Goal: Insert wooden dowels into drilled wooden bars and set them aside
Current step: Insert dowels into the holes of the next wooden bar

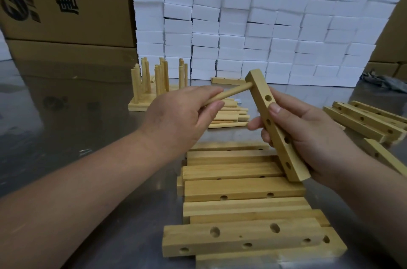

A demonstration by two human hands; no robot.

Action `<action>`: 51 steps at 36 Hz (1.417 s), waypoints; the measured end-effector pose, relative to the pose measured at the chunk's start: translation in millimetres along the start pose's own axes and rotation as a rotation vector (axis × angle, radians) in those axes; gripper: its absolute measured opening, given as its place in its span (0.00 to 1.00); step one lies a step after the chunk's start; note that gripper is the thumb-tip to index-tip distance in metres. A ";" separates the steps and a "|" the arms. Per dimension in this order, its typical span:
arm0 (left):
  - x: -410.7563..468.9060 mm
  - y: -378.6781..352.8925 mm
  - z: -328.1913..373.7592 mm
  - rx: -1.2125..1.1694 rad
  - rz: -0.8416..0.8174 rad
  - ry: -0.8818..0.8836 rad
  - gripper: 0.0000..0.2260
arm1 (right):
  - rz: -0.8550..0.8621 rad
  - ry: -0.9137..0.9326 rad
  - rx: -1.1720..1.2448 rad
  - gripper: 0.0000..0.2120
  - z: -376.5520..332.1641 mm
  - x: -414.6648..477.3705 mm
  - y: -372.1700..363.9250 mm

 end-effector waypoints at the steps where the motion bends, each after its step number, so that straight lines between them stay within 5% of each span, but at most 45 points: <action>1: 0.1 0.2 -0.2 -0.003 0.000 0.001 0.15 | -0.008 -0.004 -0.011 0.20 0.1 -0.3 -1.6; 14: 0.3 -5.3 -12.4 -0.122 -0.032 0.103 0.10 | -0.037 0.004 -0.110 0.20 -5.6 -3.2 -3.5; 24: 0.6 -18.9 -22.6 -0.440 -0.113 0.231 0.10 | 0.000 0.011 -0.127 0.25 -6.2 -4.5 -3.6; 33: 1.1 -22.7 -30.5 -0.565 -0.140 0.337 0.12 | 0.040 -0.003 -0.130 0.18 -5.5 -5.4 -1.7; 42: -0.9 -42.3 -33.6 -1.079 -0.295 0.497 0.12 | 0.031 0.031 -0.162 0.22 -9.0 -6.3 -4.0; 51: 2.3 -38.9 -43.0 -0.938 -0.192 0.478 0.12 | 0.102 -0.004 -0.187 0.22 -2.5 -3.1 6.8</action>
Point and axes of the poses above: each hand's wrist, its own x-axis towards the middle knuckle, its own y-axis out of the back of the hand, z = x × y, the point moved 8 cm from there along x, towards the middle knuckle, and after that the axes turned 11 degrees about -z, right-handed, at the moved point
